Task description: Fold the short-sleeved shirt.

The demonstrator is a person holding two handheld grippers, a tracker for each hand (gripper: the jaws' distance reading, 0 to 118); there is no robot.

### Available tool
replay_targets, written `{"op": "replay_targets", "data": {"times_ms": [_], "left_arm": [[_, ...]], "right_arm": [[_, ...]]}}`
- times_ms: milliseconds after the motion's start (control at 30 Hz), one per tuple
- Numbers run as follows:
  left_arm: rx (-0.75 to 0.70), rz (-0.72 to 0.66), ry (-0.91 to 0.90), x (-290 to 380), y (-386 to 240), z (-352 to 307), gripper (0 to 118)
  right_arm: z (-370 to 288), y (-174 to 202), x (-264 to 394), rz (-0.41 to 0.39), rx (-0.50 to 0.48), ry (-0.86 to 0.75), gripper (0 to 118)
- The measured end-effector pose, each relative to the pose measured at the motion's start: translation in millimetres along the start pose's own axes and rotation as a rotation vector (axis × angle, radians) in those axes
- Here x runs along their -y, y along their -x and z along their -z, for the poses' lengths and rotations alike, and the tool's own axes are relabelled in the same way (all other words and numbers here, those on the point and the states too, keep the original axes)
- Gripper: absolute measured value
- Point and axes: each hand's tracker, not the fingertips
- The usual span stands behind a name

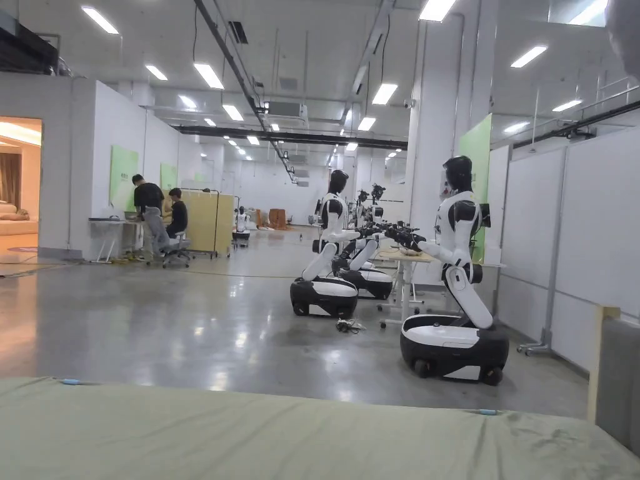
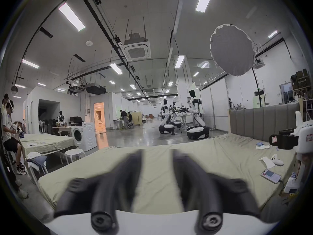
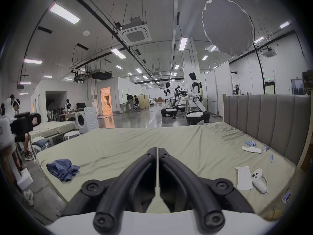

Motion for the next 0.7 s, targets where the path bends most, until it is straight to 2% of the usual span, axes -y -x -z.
{"op": "replay_targets", "data": {"times_ms": [33,100,167,233,533,633,700], "left_arm": [[-0.008,-0.002,0.002,0,0,1,67],[-0.031,-0.001,-0.012,0,-2,0,71],[-0.041,-0.005,-0.009,1,0,-1,71],[-0.046,-0.016,-0.010,1,1,-1,71],[-0.002,-0.047,0.025,-1,5,-1,72],[0.000,-0.052,0.036,-1,5,0,72],[0.012,-0.066,0.047,0,5,-1,72]], "right_arm": [[-1,-2,0,0.009,-0.016,-0.004,25],[-2,-2,-2,0.009,-0.026,0.002,55],[-3,2,-2,-0.013,-0.007,0.002,92],[-4,4,-2,-0.020,0.001,0.003,118],[3,3,-4,0.066,0.027,0.020,118],[5,0,-5,0.123,0.007,0.051,118],[6,-1,-3,0.128,0.002,0.058,118]]}}
